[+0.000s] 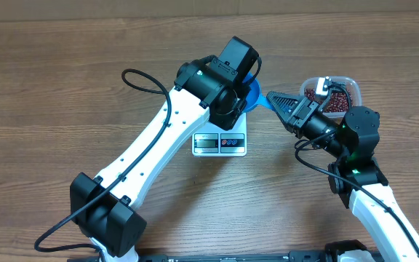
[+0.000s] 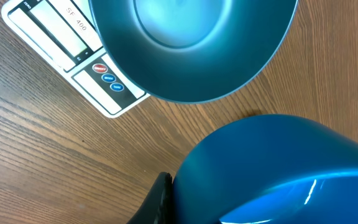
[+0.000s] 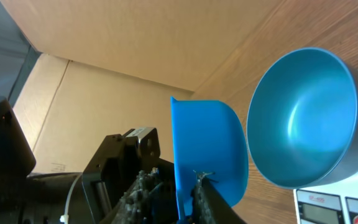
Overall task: Scoop item into bowl and weigh 150g on scale
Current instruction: 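Close the right gripper on the blue cup's handle beside the left gripper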
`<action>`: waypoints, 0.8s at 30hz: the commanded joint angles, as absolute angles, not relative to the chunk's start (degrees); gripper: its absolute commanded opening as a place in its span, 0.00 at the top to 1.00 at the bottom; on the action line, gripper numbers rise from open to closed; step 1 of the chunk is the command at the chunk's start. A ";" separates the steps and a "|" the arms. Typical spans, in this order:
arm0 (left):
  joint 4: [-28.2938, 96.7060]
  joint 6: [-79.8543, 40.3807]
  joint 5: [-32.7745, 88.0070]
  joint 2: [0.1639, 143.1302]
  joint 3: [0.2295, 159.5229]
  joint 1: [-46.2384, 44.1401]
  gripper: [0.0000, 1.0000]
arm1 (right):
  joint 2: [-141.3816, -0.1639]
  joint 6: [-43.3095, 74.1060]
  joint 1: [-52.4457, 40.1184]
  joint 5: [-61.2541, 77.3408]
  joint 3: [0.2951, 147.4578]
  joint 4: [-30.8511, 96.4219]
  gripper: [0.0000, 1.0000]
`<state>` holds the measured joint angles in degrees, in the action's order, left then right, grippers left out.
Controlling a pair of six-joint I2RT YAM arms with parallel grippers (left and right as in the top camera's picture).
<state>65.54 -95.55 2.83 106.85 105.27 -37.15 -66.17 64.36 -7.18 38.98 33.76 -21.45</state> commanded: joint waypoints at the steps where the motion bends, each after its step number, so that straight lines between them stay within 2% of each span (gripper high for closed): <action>1: 65.73 -94.72 2.59 107.50 106.61 -37.58 0.96 | -66.26 64.01 -7.44 38.41 34.96 -21.76 0.82; 11: 65.65 -94.76 2.59 107.50 106.61 -37.58 0.96 | -66.26 64.01 -7.44 38.61 34.96 -21.76 0.85; 20: 64.31 -94.72 2.59 107.50 106.61 -37.58 0.96 | -66.26 63.99 -7.44 39.09 34.96 -21.76 0.81; 24: 64.23 -94.70 2.61 107.50 106.59 -37.58 0.96 | -66.26 63.99 -7.44 39.22 34.94 -21.76 0.84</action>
<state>64.40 -95.55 2.83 106.85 105.27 -37.15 -66.17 64.42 -7.18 38.79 33.76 -21.43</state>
